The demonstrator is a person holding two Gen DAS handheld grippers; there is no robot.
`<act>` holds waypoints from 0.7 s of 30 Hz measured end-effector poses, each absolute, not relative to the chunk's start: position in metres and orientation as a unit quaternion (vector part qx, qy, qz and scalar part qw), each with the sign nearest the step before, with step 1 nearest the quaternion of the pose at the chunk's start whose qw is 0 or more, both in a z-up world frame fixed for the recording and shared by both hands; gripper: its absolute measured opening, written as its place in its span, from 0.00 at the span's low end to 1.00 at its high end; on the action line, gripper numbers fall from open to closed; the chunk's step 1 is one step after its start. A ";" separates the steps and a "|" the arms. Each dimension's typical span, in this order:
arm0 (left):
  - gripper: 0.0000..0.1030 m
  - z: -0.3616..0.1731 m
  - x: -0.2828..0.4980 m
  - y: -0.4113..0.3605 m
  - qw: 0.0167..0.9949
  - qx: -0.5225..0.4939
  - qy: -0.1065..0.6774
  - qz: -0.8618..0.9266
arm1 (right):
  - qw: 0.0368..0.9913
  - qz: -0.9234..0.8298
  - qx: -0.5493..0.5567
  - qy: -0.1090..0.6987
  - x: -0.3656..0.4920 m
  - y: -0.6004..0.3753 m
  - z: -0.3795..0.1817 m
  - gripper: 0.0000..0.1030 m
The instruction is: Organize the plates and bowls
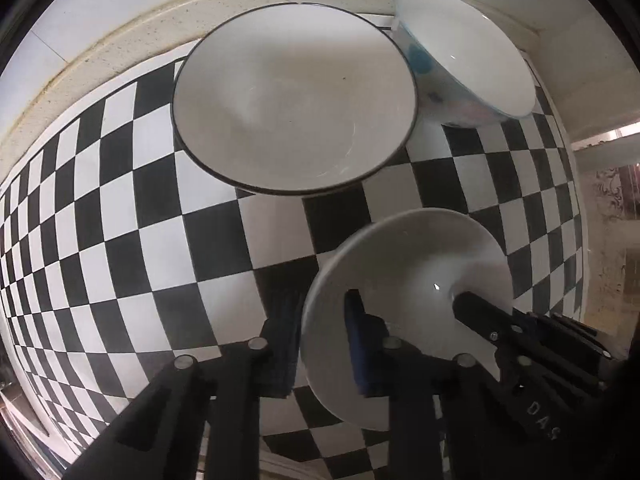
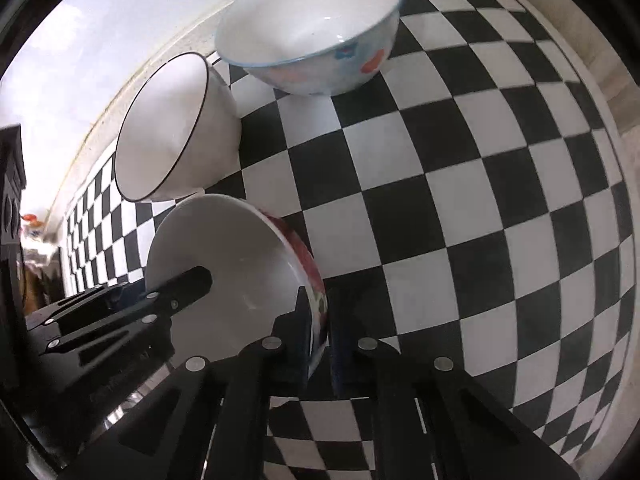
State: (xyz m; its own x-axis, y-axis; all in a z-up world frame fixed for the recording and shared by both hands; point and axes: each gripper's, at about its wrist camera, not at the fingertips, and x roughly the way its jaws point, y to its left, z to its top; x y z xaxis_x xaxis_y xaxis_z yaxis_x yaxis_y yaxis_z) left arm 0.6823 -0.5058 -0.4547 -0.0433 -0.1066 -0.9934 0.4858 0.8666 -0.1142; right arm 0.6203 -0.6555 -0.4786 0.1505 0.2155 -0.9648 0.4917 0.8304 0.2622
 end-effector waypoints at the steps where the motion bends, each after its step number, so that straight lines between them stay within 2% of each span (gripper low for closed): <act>1: 0.18 -0.454 0.680 -0.507 0.677 0.143 0.687 -0.221 | 0.708 -0.098 0.272 0.644 0.619 -0.655 -0.478 0.08; 11: 0.18 -0.432 0.610 -0.523 0.650 0.158 0.696 -0.262 | 0.703 -0.105 0.270 0.650 0.560 -0.651 -0.447 0.08; 21: 0.18 -0.450 0.526 -0.531 0.609 0.177 0.724 -0.271 | 0.665 -0.132 0.311 0.666 0.474 -0.649 -0.464 0.08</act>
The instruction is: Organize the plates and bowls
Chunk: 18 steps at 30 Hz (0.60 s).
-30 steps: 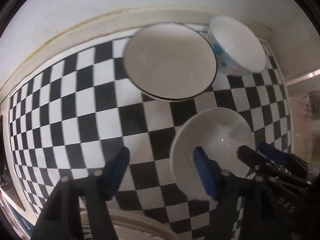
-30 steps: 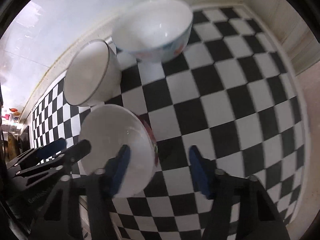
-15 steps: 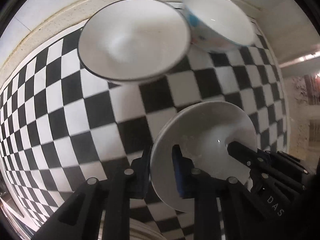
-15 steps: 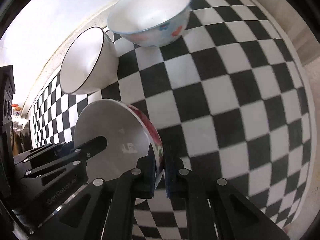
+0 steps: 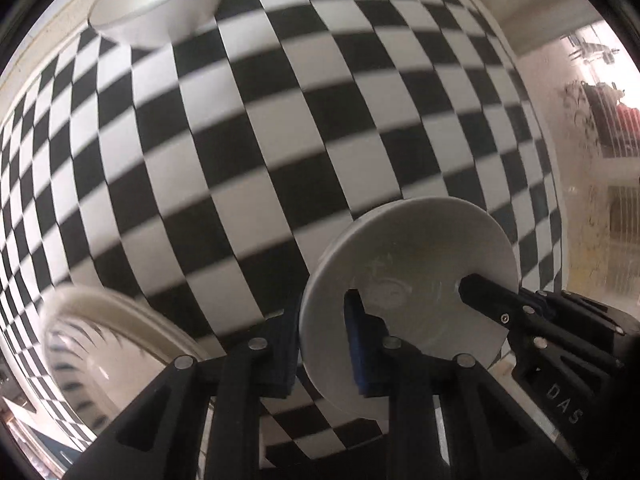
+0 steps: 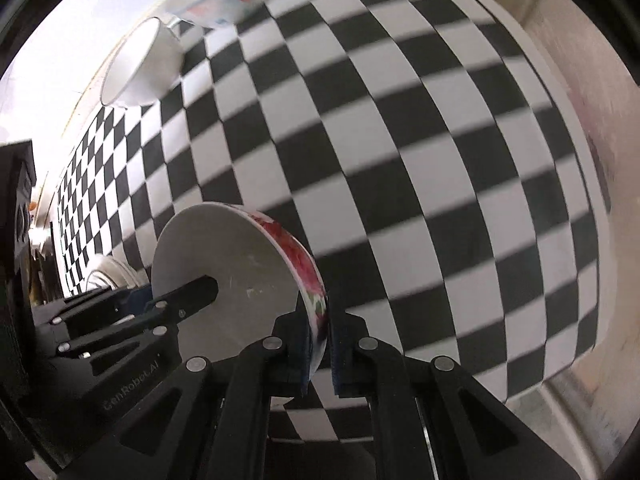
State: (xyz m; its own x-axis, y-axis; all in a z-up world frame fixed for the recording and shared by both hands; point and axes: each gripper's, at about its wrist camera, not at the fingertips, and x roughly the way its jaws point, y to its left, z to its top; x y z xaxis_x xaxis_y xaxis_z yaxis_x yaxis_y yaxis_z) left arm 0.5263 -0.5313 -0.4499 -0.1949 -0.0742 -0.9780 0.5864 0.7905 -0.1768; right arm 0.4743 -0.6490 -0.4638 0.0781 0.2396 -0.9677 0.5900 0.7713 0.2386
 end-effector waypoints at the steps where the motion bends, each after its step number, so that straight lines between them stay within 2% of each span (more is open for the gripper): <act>1: 0.18 -0.452 0.520 -0.531 0.605 0.177 0.726 -0.273 | 0.662 -0.135 0.315 0.666 0.470 -0.649 -0.466 0.08; 11: 0.18 -0.455 0.468 -0.540 0.606 0.189 0.720 -0.280 | 0.662 -0.144 0.317 0.664 0.457 -0.642 -0.483 0.09; 18: 0.19 -0.436 0.493 -0.506 0.622 0.182 0.713 -0.268 | 0.663 -0.148 0.320 0.660 0.459 -0.646 -0.476 0.09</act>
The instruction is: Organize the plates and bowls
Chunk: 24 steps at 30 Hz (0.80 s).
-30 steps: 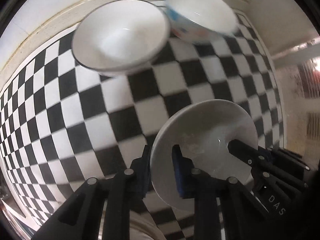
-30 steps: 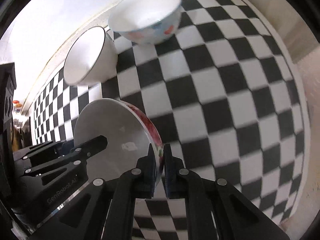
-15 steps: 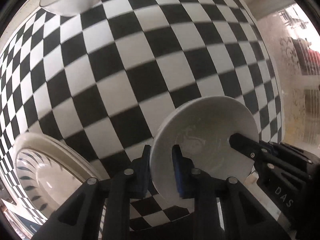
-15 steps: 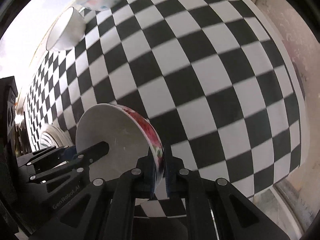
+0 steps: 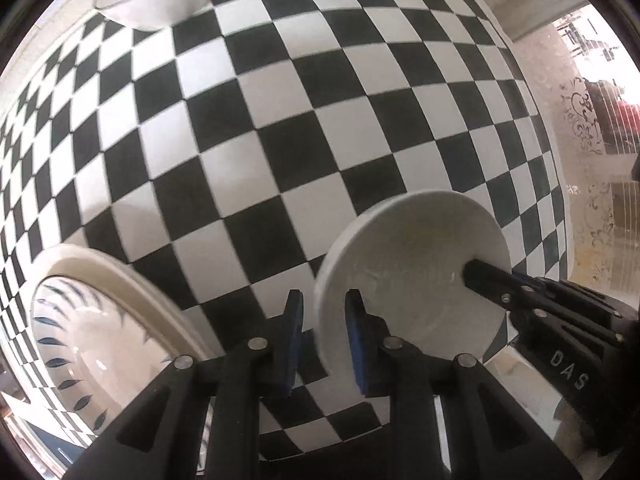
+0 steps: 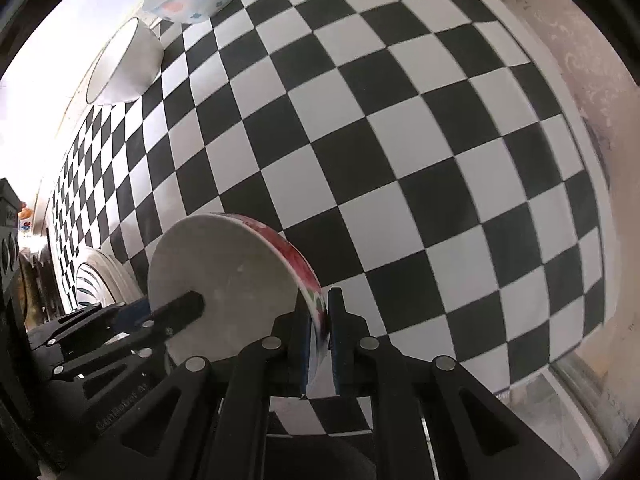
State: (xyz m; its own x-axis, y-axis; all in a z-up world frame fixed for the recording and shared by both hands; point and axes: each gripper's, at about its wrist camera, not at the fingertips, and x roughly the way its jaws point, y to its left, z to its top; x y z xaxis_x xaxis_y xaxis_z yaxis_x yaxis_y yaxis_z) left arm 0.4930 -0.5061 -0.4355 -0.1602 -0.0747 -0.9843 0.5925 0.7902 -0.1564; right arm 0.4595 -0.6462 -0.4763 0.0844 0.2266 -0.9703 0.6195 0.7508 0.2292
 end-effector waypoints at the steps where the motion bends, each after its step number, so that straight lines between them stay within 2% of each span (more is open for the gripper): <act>1: 0.19 -0.425 0.497 -0.495 0.625 0.181 0.711 -0.267 | 0.665 -0.153 0.315 0.659 0.459 -0.645 -0.471 0.09; 12: 0.20 -0.333 0.519 -0.463 0.703 0.152 0.632 -0.289 | 0.727 -0.203 0.285 0.591 0.454 -0.627 -0.368 0.11; 13: 0.20 -0.323 0.525 -0.460 0.709 0.145 0.626 -0.291 | 0.733 -0.202 0.286 0.583 0.455 -0.624 -0.360 0.17; 15: 0.23 -0.303 0.542 -0.449 0.725 0.133 0.610 -0.290 | 0.744 -0.199 0.291 0.567 0.458 -0.621 -0.346 0.41; 16: 0.23 -0.297 0.548 -0.447 0.730 0.128 0.605 -0.292 | 0.748 -0.197 0.298 0.559 0.458 -0.624 -0.340 0.61; 17: 0.23 -0.287 0.557 -0.444 0.738 0.119 0.598 -0.290 | 0.755 -0.187 0.310 0.546 0.461 -0.625 -0.334 0.71; 21: 0.23 -0.267 0.589 -0.432 0.759 0.094 0.587 -0.266 | 0.760 -0.170 0.334 0.531 0.481 -0.633 -0.324 0.71; 24: 0.23 -0.271 0.619 -0.425 0.764 0.072 0.593 -0.244 | 0.761 -0.148 0.340 0.532 0.511 -0.637 -0.327 0.71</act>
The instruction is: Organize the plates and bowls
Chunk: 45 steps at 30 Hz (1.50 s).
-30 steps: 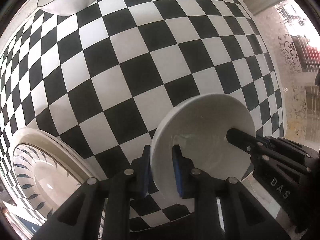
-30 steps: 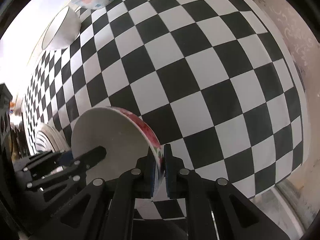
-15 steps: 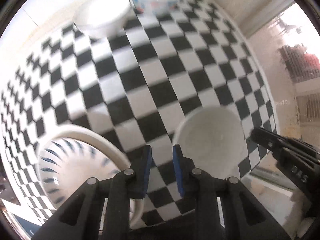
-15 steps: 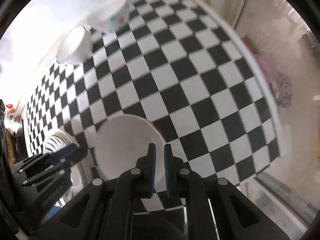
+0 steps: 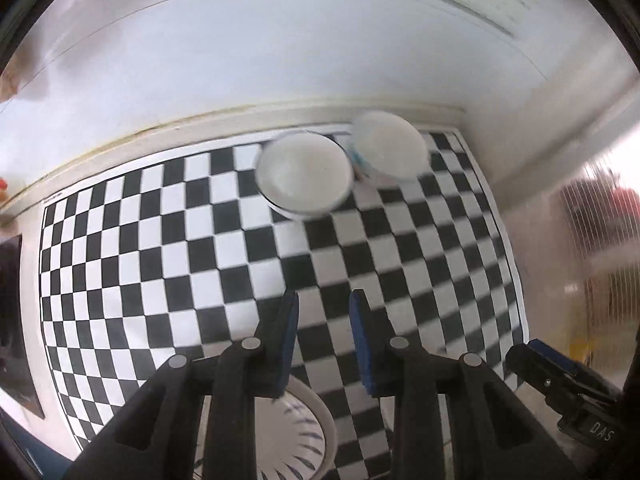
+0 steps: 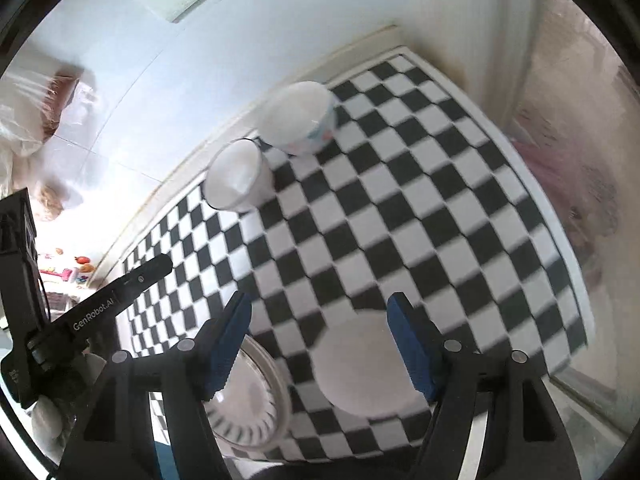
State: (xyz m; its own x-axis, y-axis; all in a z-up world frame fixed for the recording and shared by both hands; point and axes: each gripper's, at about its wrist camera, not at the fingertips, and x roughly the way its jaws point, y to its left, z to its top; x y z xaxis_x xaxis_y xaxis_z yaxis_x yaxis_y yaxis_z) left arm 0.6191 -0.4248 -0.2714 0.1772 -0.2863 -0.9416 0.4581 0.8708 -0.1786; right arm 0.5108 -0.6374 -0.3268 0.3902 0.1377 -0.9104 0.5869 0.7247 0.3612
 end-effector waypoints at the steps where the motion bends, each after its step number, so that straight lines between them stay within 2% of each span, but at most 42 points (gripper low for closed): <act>1: 0.23 -0.276 0.627 -0.428 0.765 0.066 0.596 -0.236 | 0.761 -0.141 0.339 0.534 0.522 -0.638 -0.331 0.71; 5: 0.23 -0.294 0.669 -0.428 0.766 0.045 0.611 -0.196 | 0.763 -0.103 0.322 0.551 0.584 -0.645 -0.353 0.71; 13: 0.23 -0.369 0.750 -0.430 0.729 -0.005 0.672 -0.129 | 0.740 -0.041 0.280 0.610 0.706 -0.650 -0.432 0.70; 24: 0.23 -0.434 0.797 -0.450 0.671 -0.035 0.725 -0.154 | 0.710 -0.008 0.305 0.635 0.767 -0.652 -0.490 0.42; 27: 0.23 -0.438 0.799 -0.455 0.671 -0.028 0.723 -0.160 | 0.702 -0.013 0.305 0.643 0.772 -0.653 -0.498 0.30; 28: 0.22 -0.438 0.799 -0.456 0.671 -0.027 0.722 -0.165 | 0.703 -0.017 0.299 0.645 0.773 -0.651 -0.499 0.25; 29: 0.19 -0.437 0.798 -0.458 0.673 -0.029 0.719 -0.170 | 0.703 -0.024 0.291 0.648 0.773 -0.650 -0.499 0.15; 37: 0.19 -0.419 0.784 -0.460 0.688 -0.014 0.704 -0.176 | 0.710 -0.022 0.278 0.647 0.764 -0.649 -0.496 0.12; 45: 0.19 -0.377 0.744 -0.454 0.705 -0.006 0.684 -0.187 | 0.723 -0.009 0.259 0.640 0.726 -0.631 -0.453 0.12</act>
